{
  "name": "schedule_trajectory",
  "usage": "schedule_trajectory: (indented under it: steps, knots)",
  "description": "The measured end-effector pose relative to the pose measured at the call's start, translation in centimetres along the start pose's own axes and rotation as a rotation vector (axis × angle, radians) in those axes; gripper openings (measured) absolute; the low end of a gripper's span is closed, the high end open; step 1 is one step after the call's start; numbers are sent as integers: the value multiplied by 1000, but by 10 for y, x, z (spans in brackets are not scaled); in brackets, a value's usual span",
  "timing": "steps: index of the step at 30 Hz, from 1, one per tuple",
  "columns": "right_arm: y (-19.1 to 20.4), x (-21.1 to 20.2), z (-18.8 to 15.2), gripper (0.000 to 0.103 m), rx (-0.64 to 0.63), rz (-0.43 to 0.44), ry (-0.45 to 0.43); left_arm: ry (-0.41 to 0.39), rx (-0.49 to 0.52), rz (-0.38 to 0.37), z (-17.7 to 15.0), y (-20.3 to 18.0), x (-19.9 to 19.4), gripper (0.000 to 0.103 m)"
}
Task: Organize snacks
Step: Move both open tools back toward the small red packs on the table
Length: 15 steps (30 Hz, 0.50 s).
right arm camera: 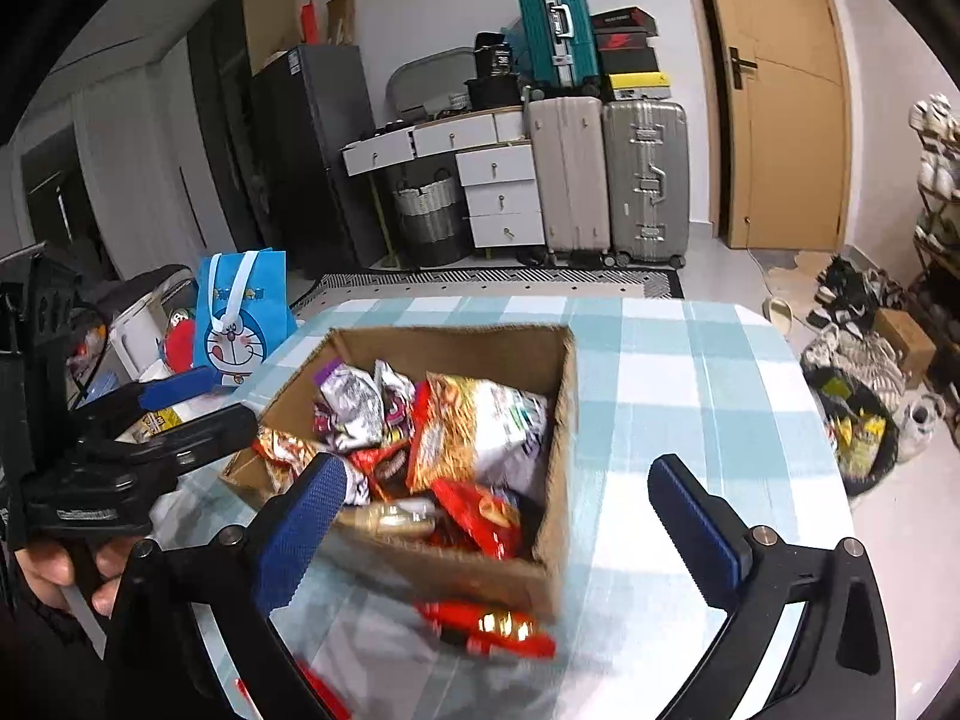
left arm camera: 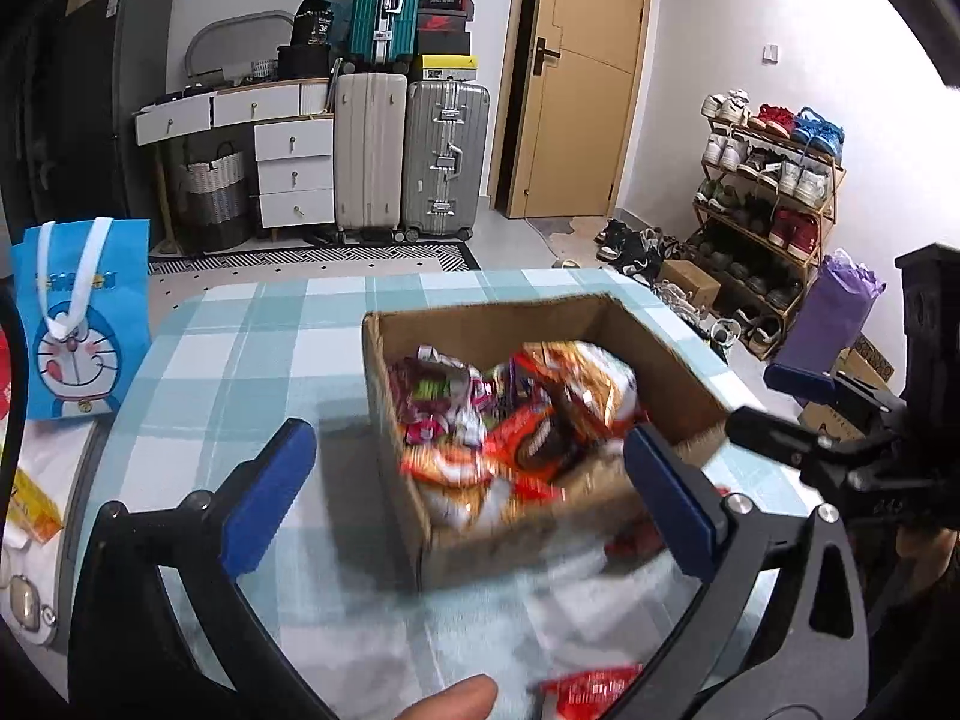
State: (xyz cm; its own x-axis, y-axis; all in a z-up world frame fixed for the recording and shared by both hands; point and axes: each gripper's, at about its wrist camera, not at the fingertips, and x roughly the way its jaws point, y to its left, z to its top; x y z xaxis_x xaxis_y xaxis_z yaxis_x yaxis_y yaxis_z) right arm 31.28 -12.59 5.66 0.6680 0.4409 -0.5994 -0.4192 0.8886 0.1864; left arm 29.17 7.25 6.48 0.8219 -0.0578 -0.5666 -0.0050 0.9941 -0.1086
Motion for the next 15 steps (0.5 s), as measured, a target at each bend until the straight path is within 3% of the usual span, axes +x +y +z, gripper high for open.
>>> schedule_trajectory:
  steps: [7, 15]
  knots:
    - [-1, -27, -28, 102, 34, 14, -8, 9, -2, 36, -37, -1, -37, 102]
    - [3, -43, -61, 102, 30, 19, 25, 59, 14, 47, -82, -9, -47, 102]
